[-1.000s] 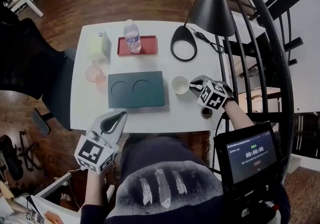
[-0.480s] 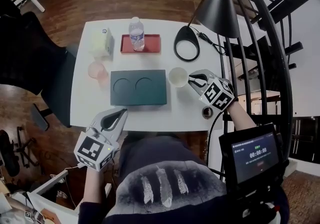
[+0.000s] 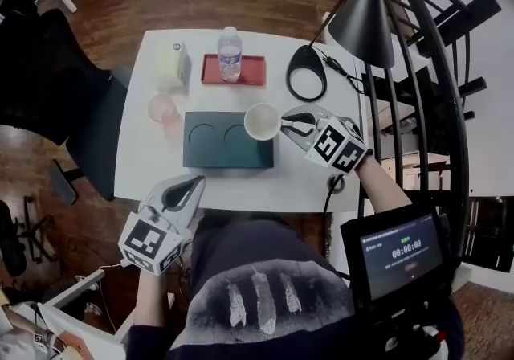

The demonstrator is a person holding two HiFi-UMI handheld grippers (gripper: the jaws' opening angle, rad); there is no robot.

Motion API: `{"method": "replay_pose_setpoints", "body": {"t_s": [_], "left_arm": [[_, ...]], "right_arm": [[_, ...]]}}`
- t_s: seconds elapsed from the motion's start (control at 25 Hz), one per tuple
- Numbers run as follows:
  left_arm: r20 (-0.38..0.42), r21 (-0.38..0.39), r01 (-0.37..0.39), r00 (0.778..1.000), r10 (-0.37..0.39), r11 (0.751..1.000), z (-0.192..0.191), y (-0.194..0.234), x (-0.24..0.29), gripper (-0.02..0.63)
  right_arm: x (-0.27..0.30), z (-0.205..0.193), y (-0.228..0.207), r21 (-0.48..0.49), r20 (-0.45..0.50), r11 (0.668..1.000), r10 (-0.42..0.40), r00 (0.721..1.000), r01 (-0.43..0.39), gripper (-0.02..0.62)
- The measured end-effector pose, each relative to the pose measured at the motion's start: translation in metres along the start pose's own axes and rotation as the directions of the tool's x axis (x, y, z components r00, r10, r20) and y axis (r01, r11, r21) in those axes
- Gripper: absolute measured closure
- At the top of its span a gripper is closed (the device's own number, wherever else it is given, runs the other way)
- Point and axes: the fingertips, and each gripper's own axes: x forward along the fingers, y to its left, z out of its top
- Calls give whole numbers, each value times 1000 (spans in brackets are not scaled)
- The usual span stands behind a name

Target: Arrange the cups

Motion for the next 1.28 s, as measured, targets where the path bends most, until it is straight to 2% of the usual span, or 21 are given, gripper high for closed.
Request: {"method": "replay_pose_setpoints", "body": {"t_s": [0.28,0.48,1.0,1.28], "left_arm": [[-3,-20,-38,999,38,999,-8,11,-18,606],[-7,-32,-52,999,52,998,-14,16,-27,606],[-19,-17,-41,999,41,999,-12,16,-23,606],[-22,-9,-36,999,36,999,-11,19,-25,606]], "right_arm": [[34,16,22,-12,-3,996,90,996,-90,551],[50,20,33,19,2,991,135,991,-135,551],[60,2,42,119,28,976,182,983,-184,551],[63,1,48,101,14,975,197,980,-198,548]]}}
